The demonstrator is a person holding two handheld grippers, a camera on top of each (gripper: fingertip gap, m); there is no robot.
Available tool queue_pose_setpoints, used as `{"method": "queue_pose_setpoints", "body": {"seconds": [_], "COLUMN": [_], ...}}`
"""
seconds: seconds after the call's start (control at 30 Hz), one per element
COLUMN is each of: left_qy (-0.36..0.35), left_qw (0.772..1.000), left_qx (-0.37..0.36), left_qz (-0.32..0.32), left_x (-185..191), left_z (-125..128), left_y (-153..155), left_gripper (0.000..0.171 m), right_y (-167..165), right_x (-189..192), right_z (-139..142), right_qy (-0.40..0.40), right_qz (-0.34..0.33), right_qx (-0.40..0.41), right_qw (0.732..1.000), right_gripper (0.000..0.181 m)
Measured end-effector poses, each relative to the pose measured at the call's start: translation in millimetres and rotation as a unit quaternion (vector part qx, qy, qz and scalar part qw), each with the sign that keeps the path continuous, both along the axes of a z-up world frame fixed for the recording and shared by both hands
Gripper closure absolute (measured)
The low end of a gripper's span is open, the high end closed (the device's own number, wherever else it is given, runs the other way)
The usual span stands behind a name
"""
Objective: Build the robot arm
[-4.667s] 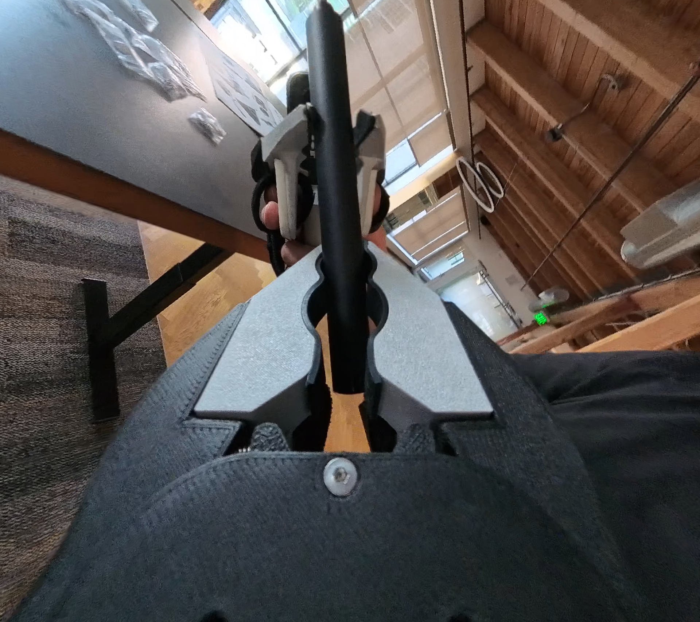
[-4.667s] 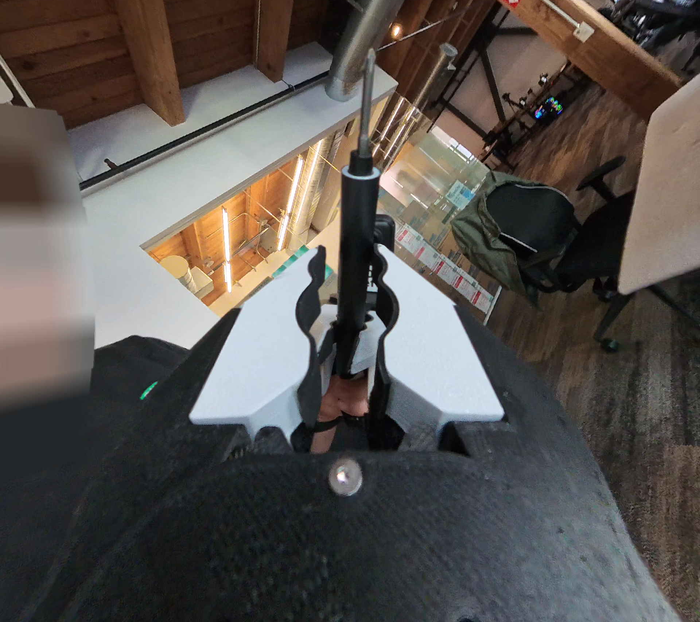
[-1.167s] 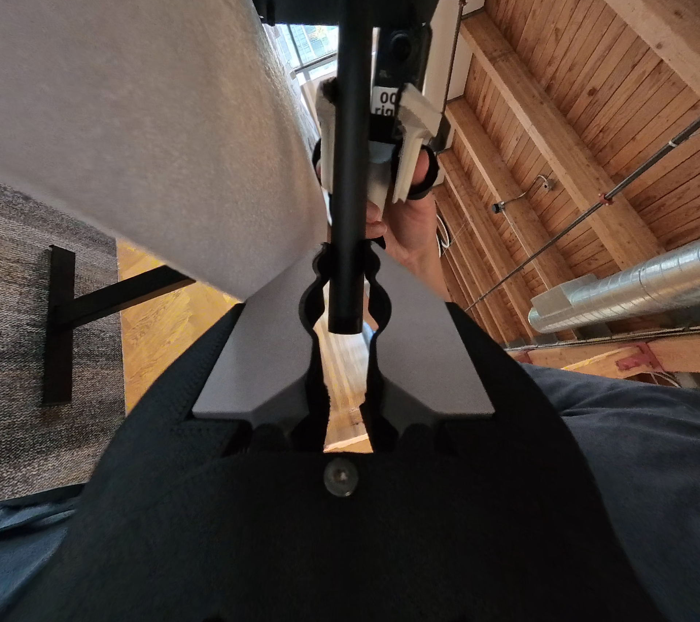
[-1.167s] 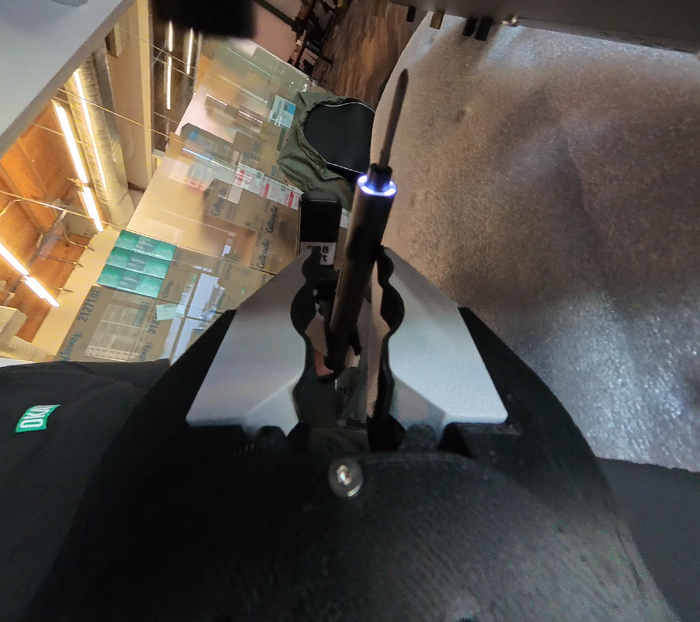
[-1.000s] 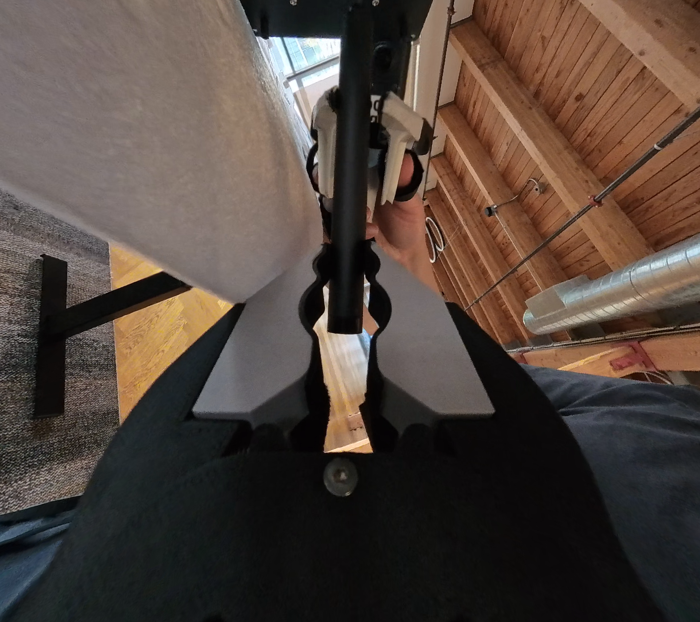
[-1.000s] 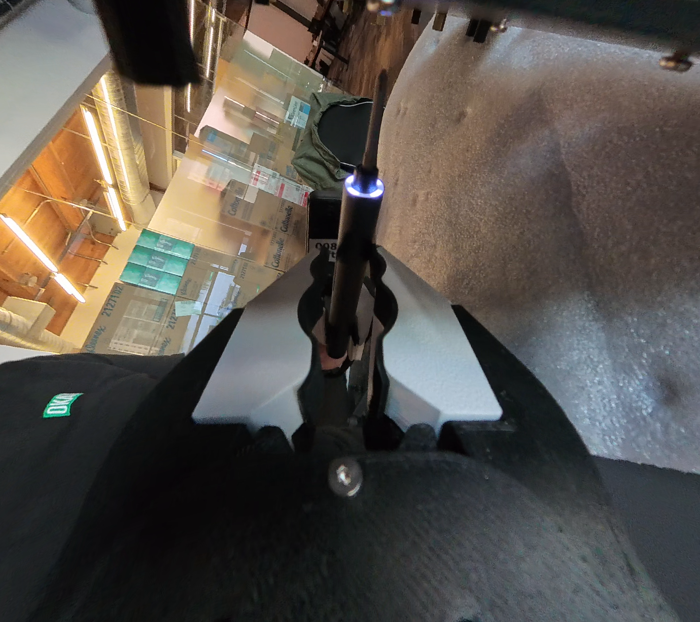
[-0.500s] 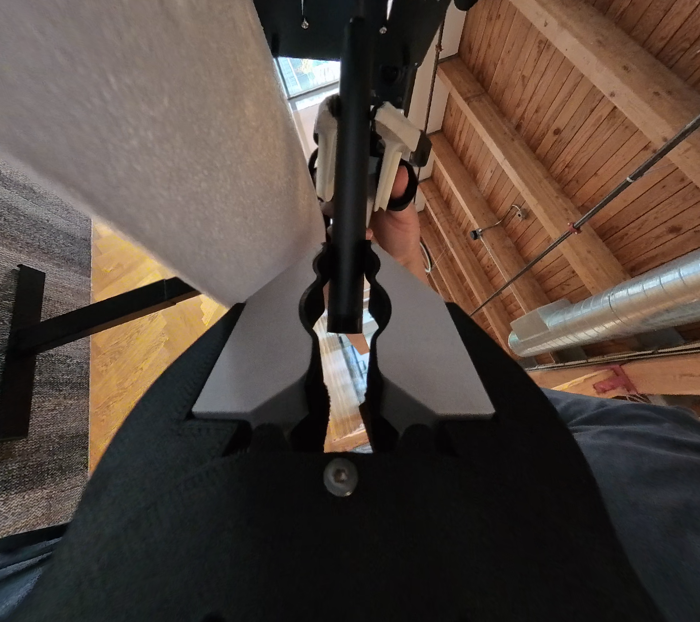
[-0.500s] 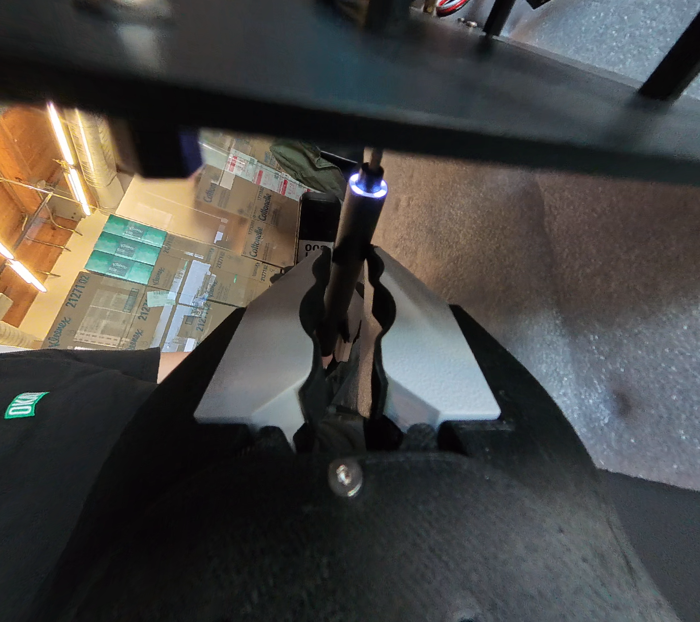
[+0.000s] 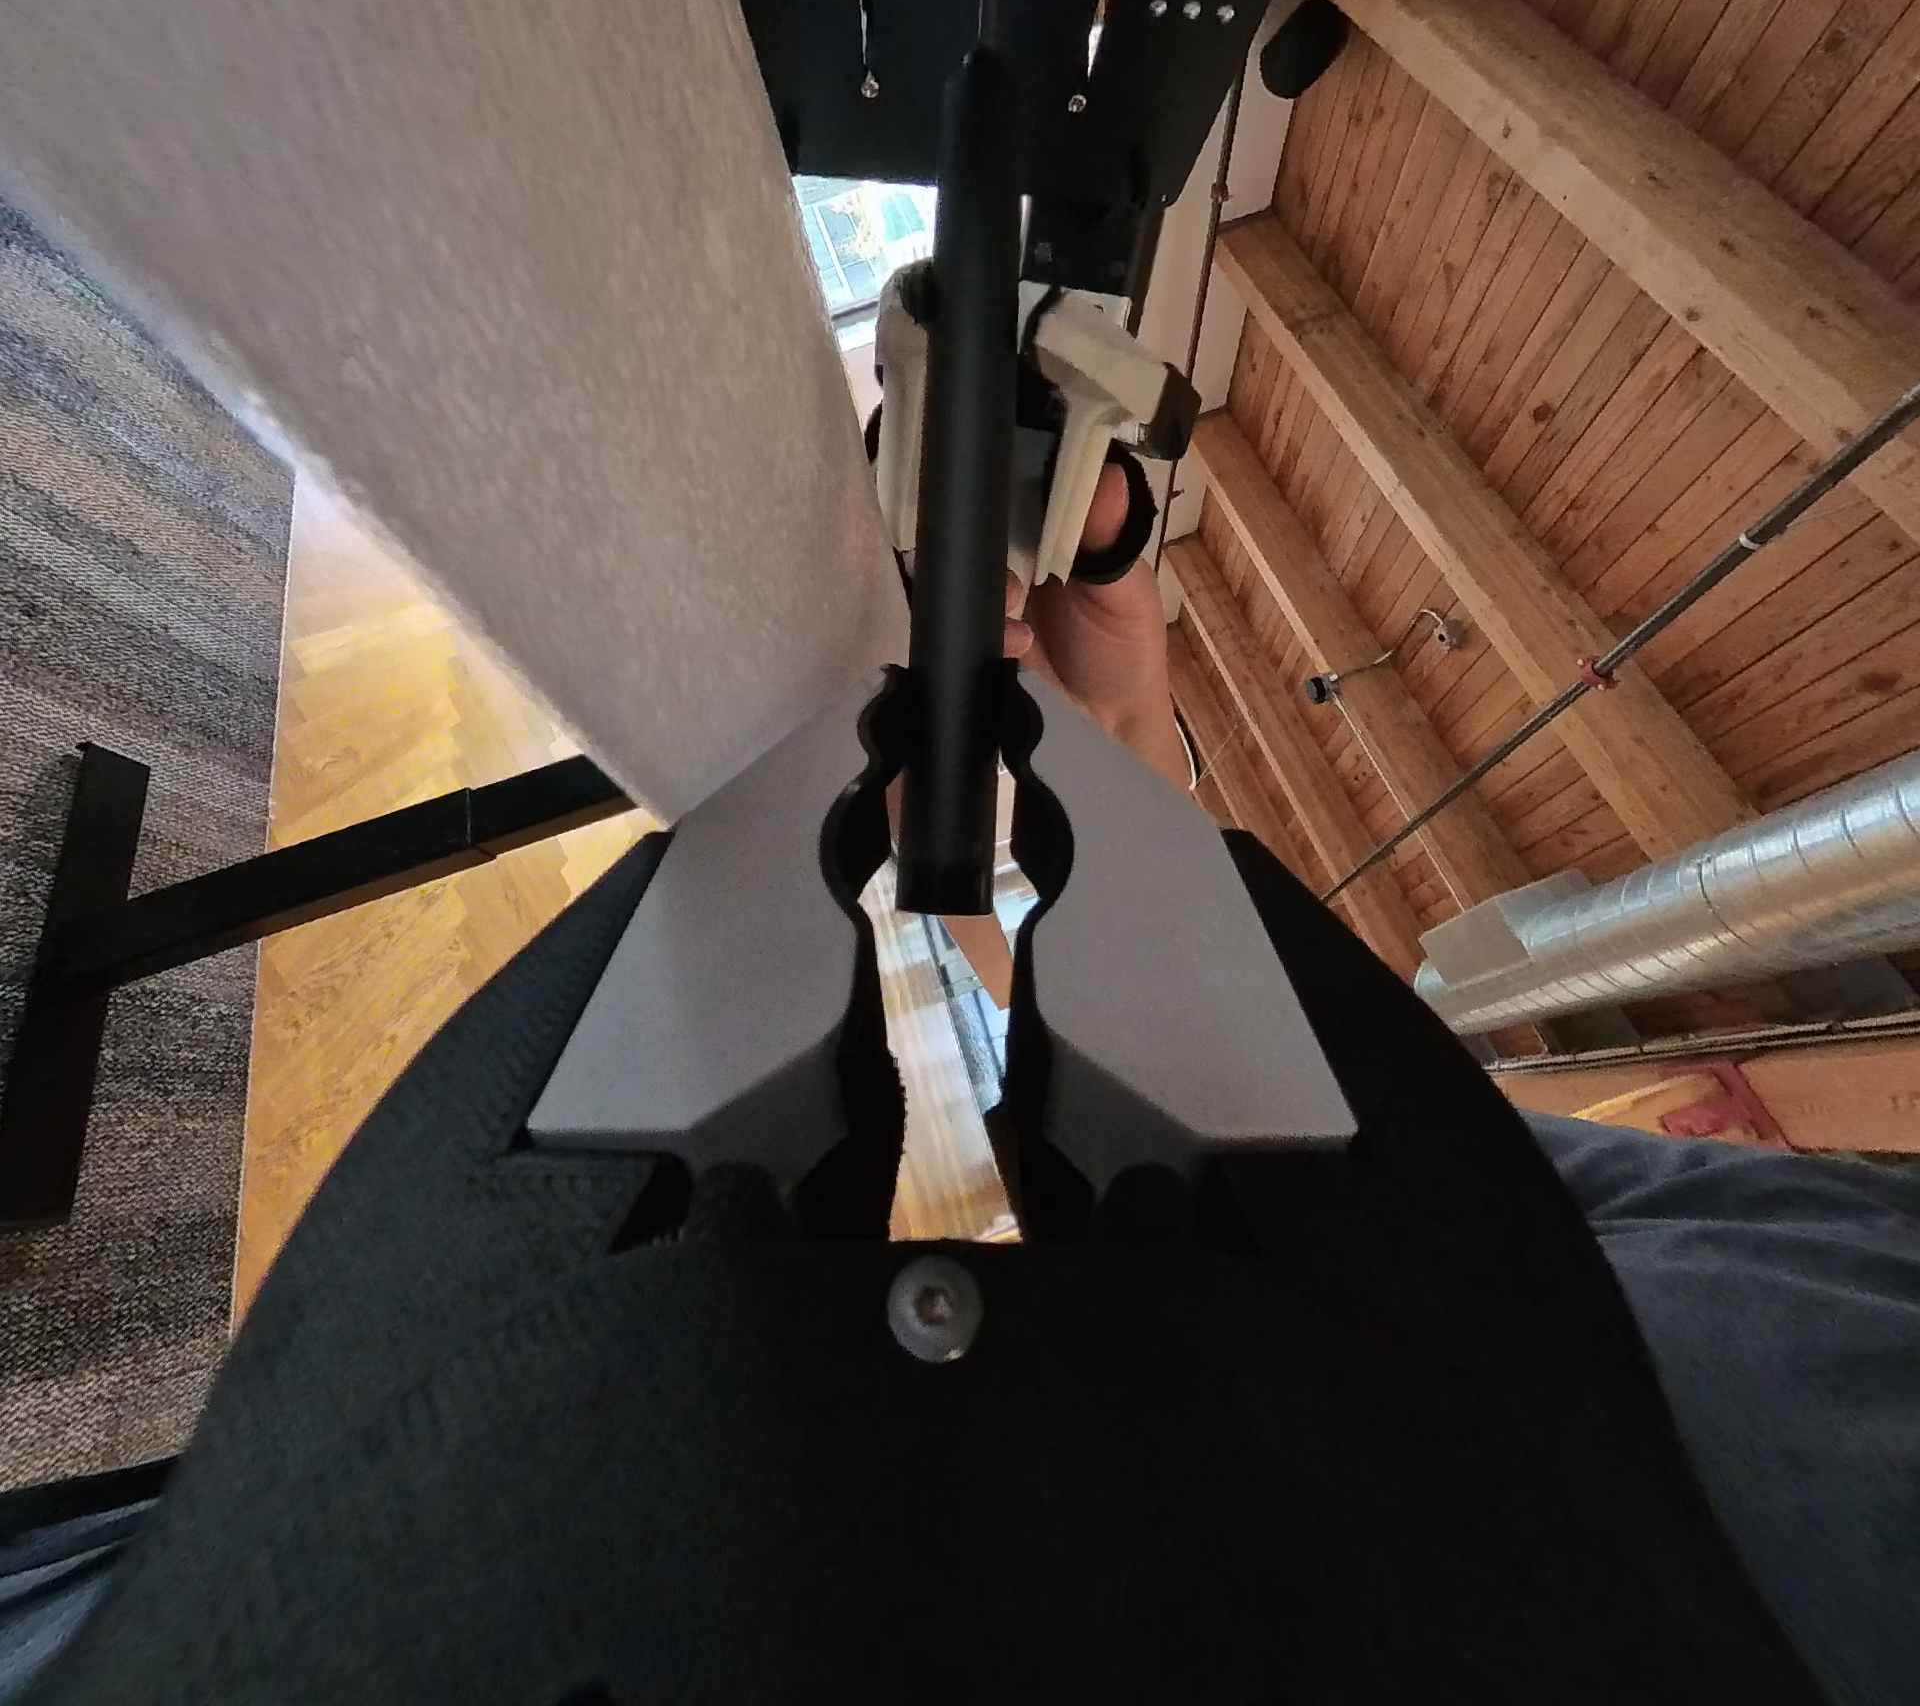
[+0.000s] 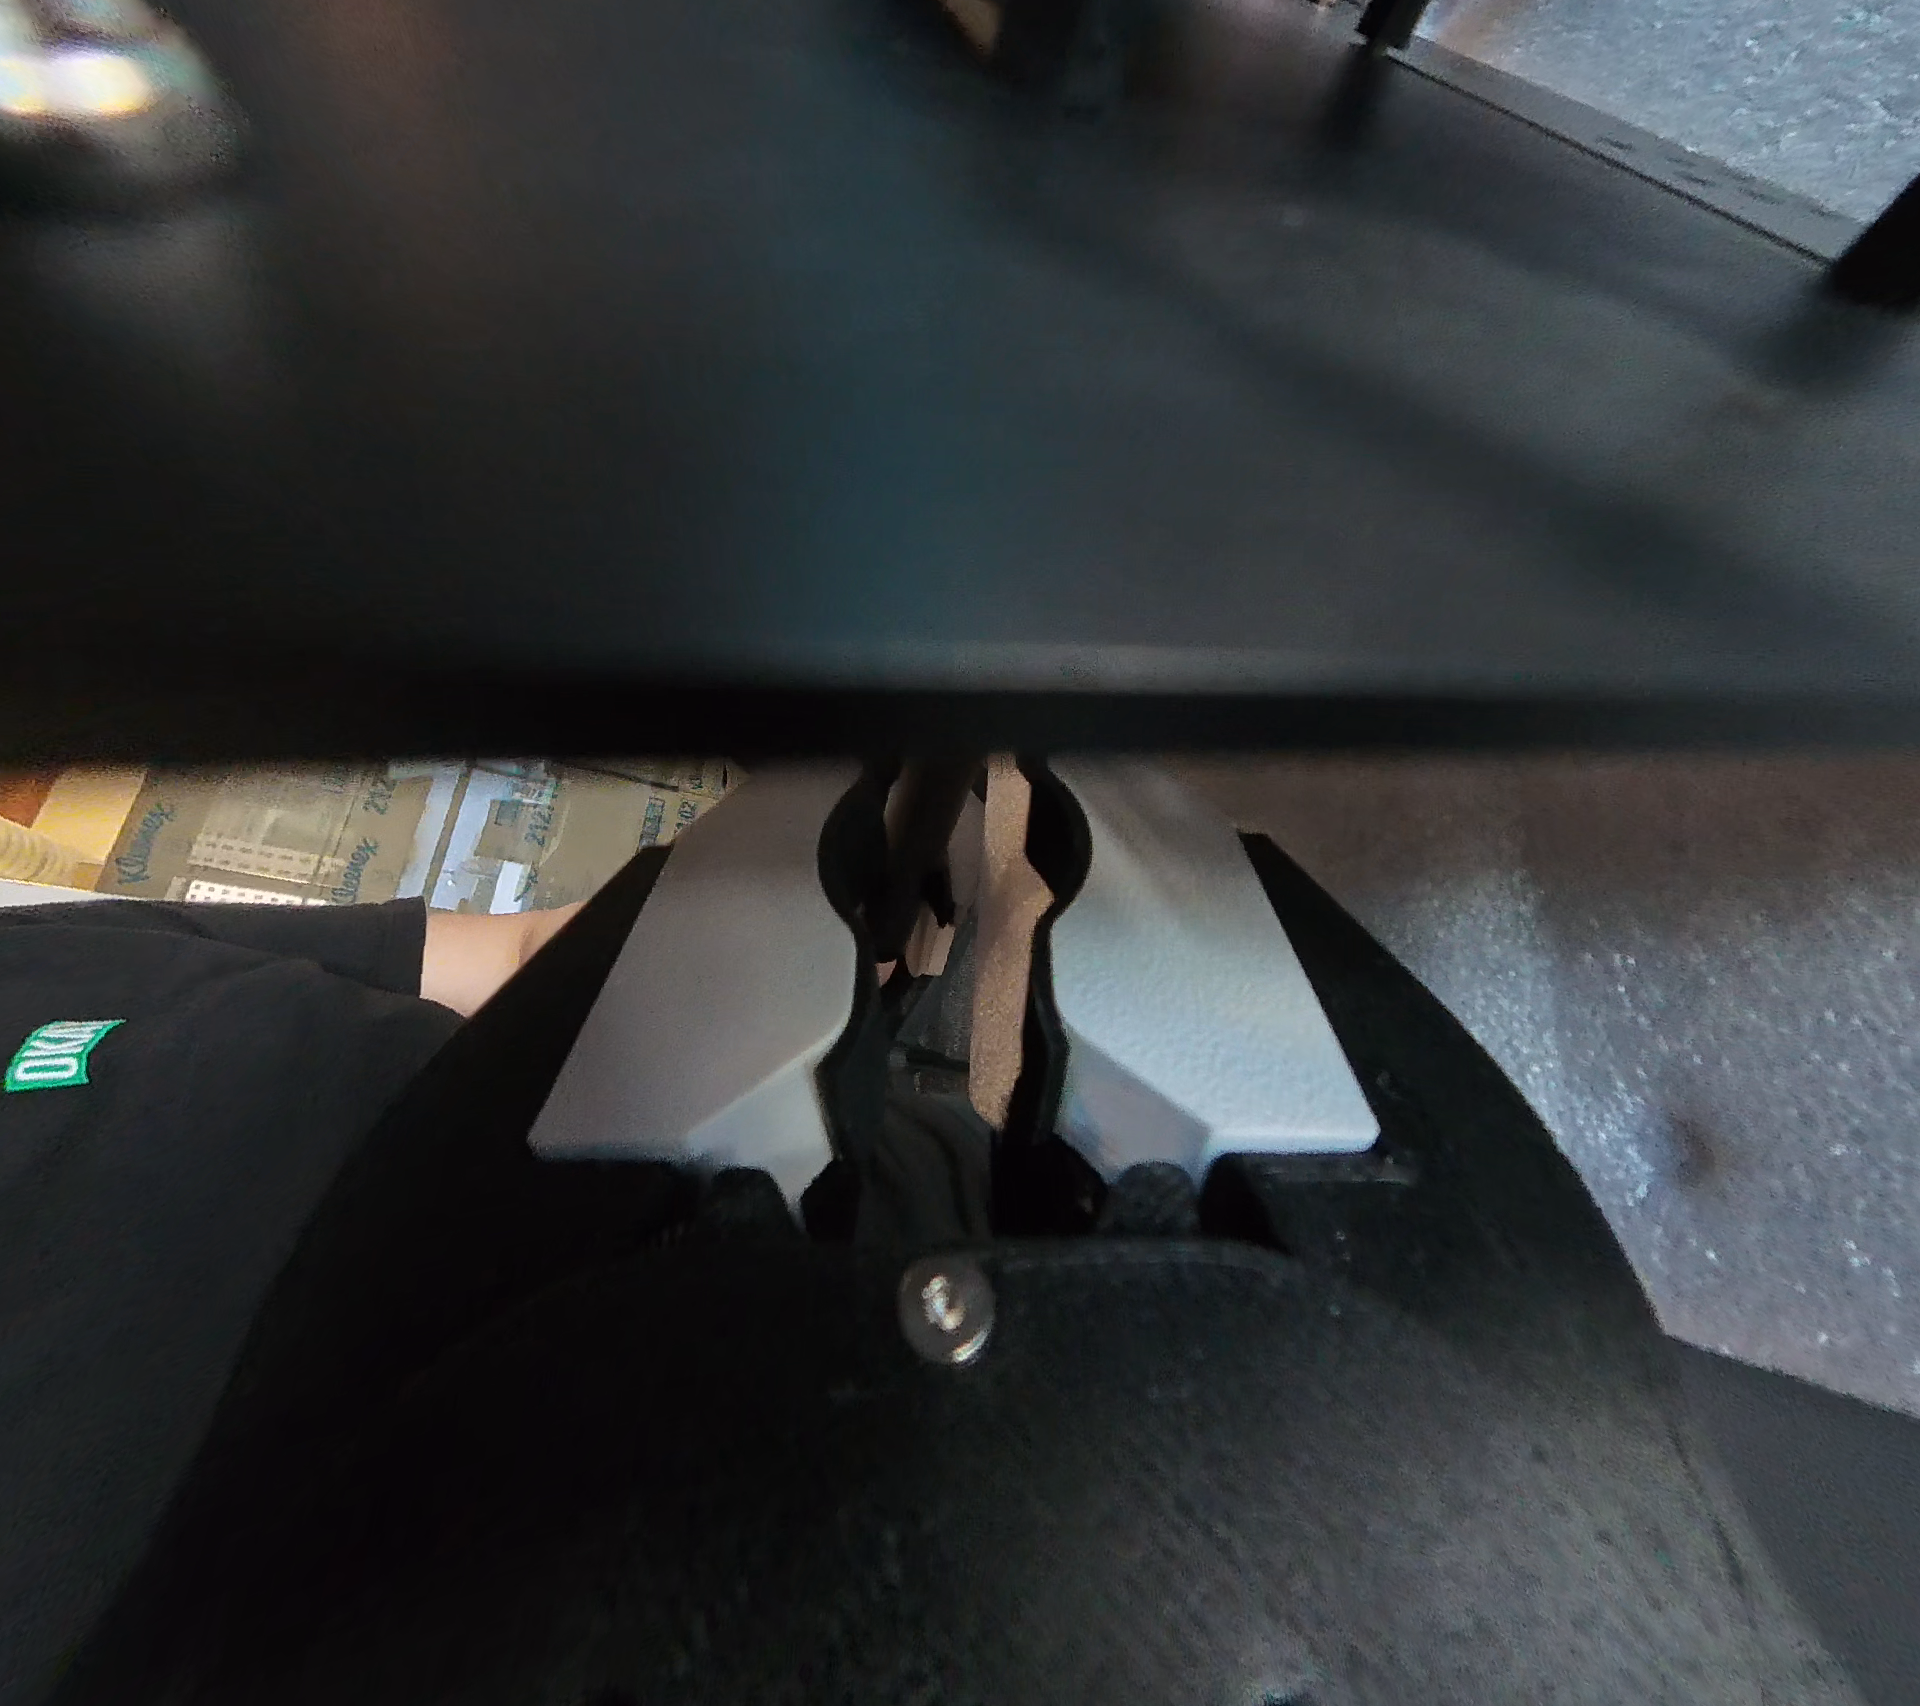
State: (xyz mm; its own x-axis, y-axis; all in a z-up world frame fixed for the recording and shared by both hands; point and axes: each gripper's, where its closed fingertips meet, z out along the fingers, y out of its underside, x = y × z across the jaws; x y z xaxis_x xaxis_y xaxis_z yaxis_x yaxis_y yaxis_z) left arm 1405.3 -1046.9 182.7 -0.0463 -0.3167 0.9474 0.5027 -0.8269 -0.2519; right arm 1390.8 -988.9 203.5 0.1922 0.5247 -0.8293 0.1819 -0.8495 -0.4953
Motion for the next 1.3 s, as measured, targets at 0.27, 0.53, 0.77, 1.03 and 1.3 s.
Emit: {"method": "queue_pose_setpoints", "body": {"seconds": [0.27, 0.53, 0.77, 1.03, 1.3], "left_qy": [0.002, 0.0, 0.023, 0.027, 0.039], "left_qw": [1.0, 0.999, 0.998, 0.999, 0.998], "left_qx": [0.004, 0.006, 0.011, 0.001, -0.006], "left_qz": [0.029, 0.044, 0.049, 0.047, 0.047], "left_x": [-3, -9, -2, -2, -3], "left_z": [3, 2, 0, 1, -4], "left_y": [0, 2, 3, 10, 12], "left_gripper": [0.157, 0.157, 0.156, 0.157, 0.157], "right_y": [-1, 0, 3, 12, 14], "right_x": [0, 2, 1, 2, 1], "right_z": [3, 2, -1, -3, -8], "right_qy": [0.008, 0.0, -0.011, -0.02, -0.04], "right_qz": [0.005, 0.004, -0.026, -0.05, -0.05], "right_qx": [0.007, 0.021, 0.026, 0.022, 0.01], "right_qw": [1.0, 1.0, 0.999, 0.998, 0.998], "right_gripper": [0.158, 0.164, 0.163, 0.163, 0.163]}}
